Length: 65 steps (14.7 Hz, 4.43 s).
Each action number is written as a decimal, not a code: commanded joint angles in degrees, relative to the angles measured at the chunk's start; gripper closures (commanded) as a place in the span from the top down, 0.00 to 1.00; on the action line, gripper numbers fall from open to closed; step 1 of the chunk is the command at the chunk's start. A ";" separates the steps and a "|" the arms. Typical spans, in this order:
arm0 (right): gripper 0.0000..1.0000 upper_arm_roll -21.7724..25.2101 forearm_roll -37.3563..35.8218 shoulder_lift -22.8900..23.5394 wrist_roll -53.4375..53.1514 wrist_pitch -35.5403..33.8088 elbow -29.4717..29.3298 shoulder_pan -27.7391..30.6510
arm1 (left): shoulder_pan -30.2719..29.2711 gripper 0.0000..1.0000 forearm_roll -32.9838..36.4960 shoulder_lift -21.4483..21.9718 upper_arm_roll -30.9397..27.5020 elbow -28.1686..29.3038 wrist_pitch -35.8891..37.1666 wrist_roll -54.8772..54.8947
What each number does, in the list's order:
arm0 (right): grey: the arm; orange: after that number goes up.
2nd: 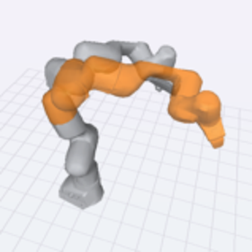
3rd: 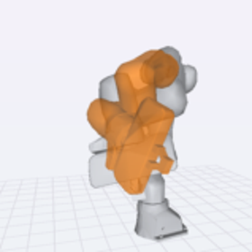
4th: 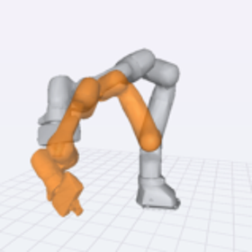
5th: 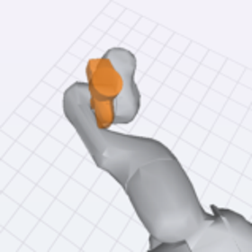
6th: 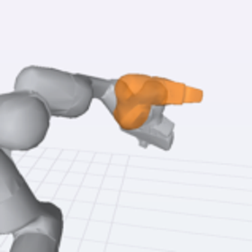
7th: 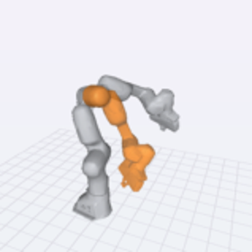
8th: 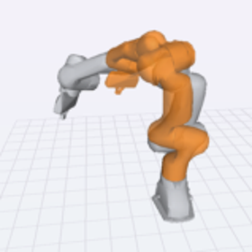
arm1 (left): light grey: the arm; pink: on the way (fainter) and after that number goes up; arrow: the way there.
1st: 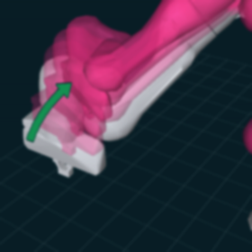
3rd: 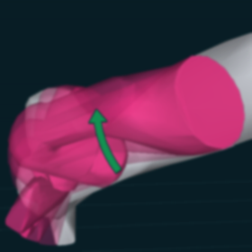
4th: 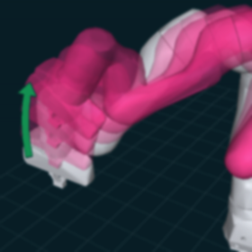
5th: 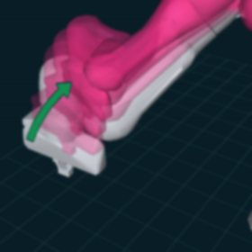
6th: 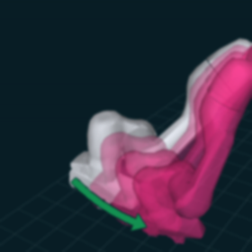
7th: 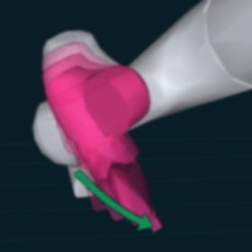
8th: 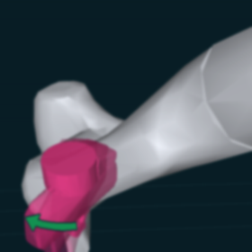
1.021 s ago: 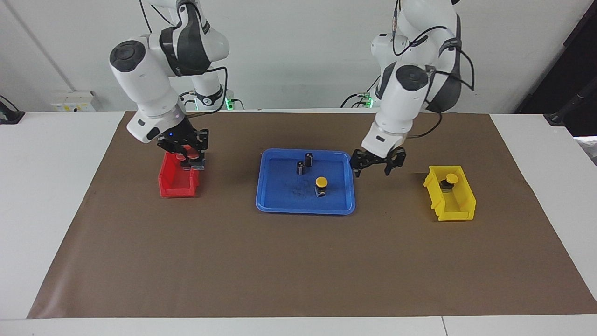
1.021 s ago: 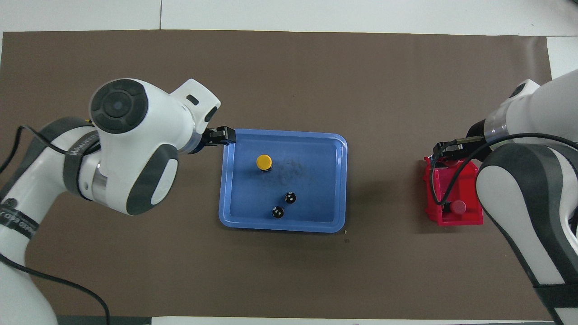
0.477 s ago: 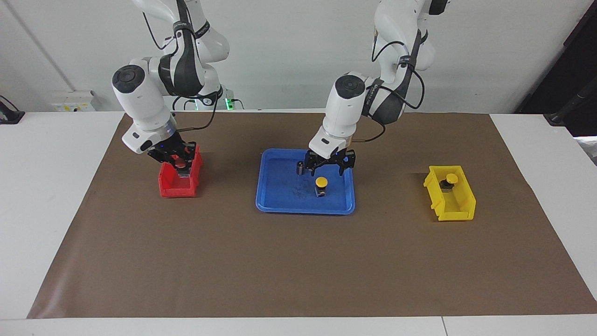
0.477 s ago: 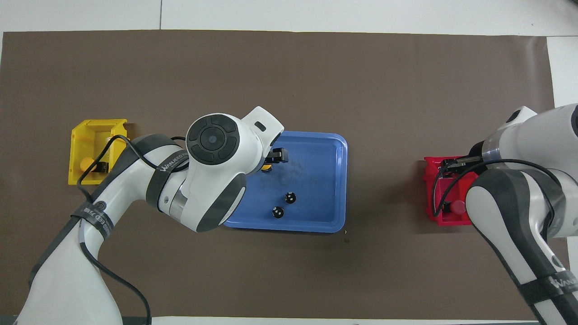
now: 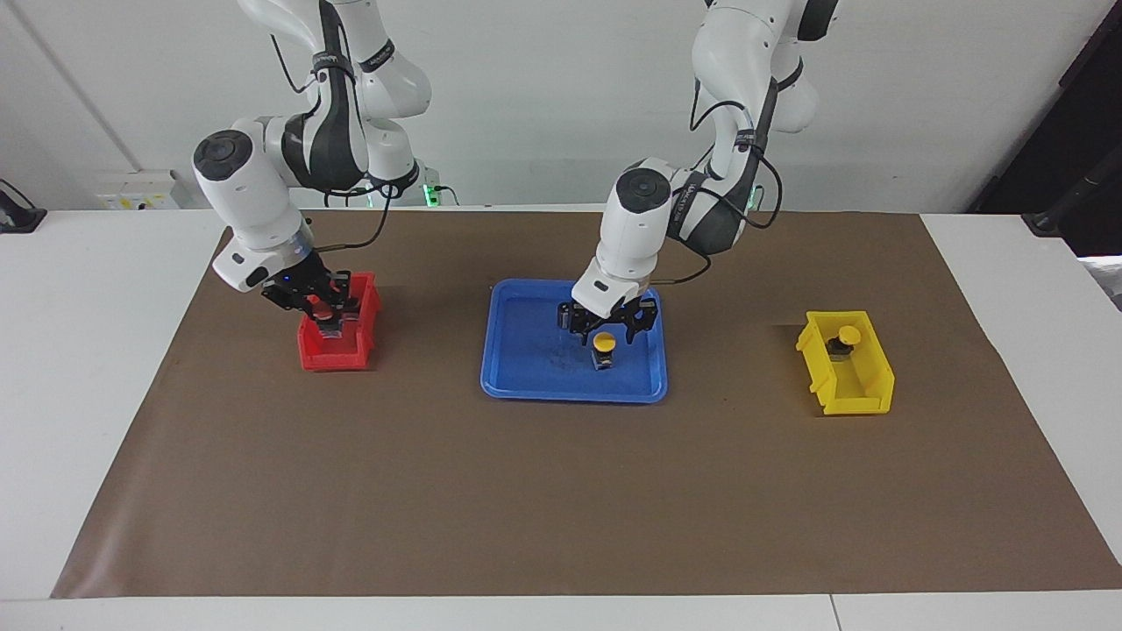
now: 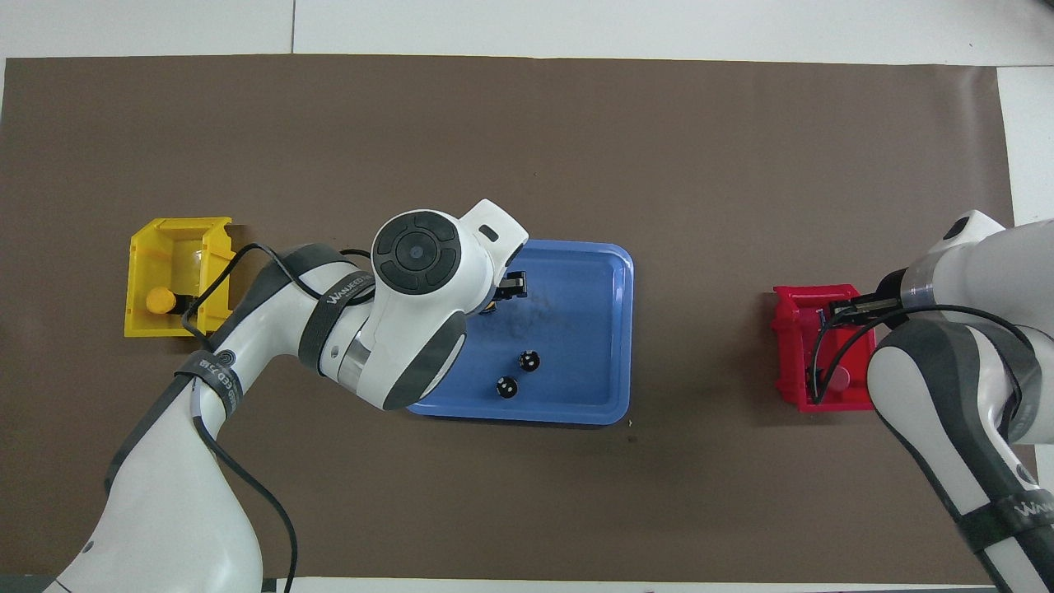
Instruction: Sort red and yellow buttons by color
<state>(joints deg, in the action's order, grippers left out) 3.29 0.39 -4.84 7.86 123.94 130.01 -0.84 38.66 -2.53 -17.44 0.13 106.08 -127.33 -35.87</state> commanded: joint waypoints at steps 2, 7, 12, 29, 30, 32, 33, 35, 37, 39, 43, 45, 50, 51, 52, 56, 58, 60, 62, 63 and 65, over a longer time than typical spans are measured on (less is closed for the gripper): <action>0.27 -0.74 -0.66 -1.66 1.28 3.31 3.58 0.84 | 0.72 0.06 -0.73 -0.49 -0.66 -0.70 -0.20 -2.27; 0.27 -0.83 -0.57 -0.44 1.37 7.53 6.66 0.75 | -0.07 0.02 -1.86 -0.75 -0.92 -7.00 6.97 -3.59; 0.61 -0.74 -0.57 0.01 1.63 9.39 7.63 0.84 | -9.18 0.02 -1.26 1.52 -2.06 -15.29 22.38 -0.71; 0.77 -1.27 -0.57 -2.10 -0.65 -24.16 -17.92 0.22 | -37.60 0.02 2.44 4.25 -2.41 -5.71 13.34 35.51; 0.80 -1.27 -0.57 -2.02 -0.74 -26.97 -20.56 0.22 | -37.69 0.02 2.35 4.25 -2.41 -5.54 13.34 35.69; 0.87 -1.36 -0.22 -1.40 -0.83 -30.67 -25.22 0.40 | -37.69 0.02 2.35 5.21 -2.41 -3.26 11.77 35.96; 0.96 -1.36 0.04 -1.31 -0.83 -32.26 -26.90 0.40 | -37.69 0.02 2.35 5.83 -2.41 -0.81 9.32 35.96; 1.00 -1.27 0.31 -1.31 -0.92 -36.03 -30.24 0.66 | -37.69 0.02 2.44 6.63 -2.41 2.63 5.53 35.96; 1.00 -1.10 0.31 -1.31 -2.23 -38.86 -32.01 1.01 | -37.69 0.02 2.35 6.10 -2.41 2.99 4.20 36.05; 1.00 -0.83 -0.12 -1.22 -2.76 -38.78 -32.27 1.02 | -38.04 0.02 2.35 5.75 -2.41 3.69 2.80 36.31; 1.00 -0.57 -0.31 1.49 -2.85 -37.36 -34.45 1.80 | -39.01 0.02 2.35 5.75 -2.41 5.54 0.24 38.06; 1.00 -0.57 -0.13 6.31 -2.94 -42.01 -41.47 2.59 | -39.10 0.03 2.35 5.84 -2.41 5.80 0.07 38.24; 1.00 -0.57 0.22 5.02 -2.76 -41.94 -38.34 3.65 | -39.28 0.91 1.65 5.66 -2.24 5.02 0.68 38.16; 1.00 -0.48 0.22 5.02 -2.85 -42.03 -38.43 3.39 | -38.92 0.96 1.65 5.66 -2.24 4.32 1.38 38.07; 1.00 -0.48 -0.04 4.93 -3.03 -42.12 -38.43 3.21 | -38.83 0.98 1.65 5.75 -2.24 2.92 3.82 38.07; 1.00 -0.66 -0.39 4.58 -3.12 -42.03 -37.99 3.56 | -38.75 1.00 1.73 5.66 -2.24 -9.73 19.89 38.16; 1.00 -0.66 -0.39 4.49 -3.03 -42.12 -37.99 3.56 | -38.31 1.00 1.82 6.45 -1.54 -12.91 23.78 38.24; 1.00 -0.74 -0.39 4.49 -3.03 -42.03 -37.99 3.65 | -36.38 1.00 1.73 8.20 -1.27 -15.28 28.17 38.07; 1.00 -0.83 -0.39 4.49 -2.94 -42.20 -37.99 3.22 | -35.32 1.00 1.82 9.52 -1.10 -17.56 32.82 38.07; 1.00 -1.01 -0.39 4.49 -2.94 -42.21 -37.99 3.04 | -34.97 1.00 1.91 10.40 -1.09 -18.27 34.68 38.24; 1.00 -1.45 -0.22 4.49 -2.94 -42.21 -37.99 2.17 | -34.70 1.00 1.65 13.99 -0.92 -18.11 36.71 38.42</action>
<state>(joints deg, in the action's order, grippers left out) 2.61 0.39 0.33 5.70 82.52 91.80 1.79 3.60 -1.15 -6.74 -0.62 88.06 -93.55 1.95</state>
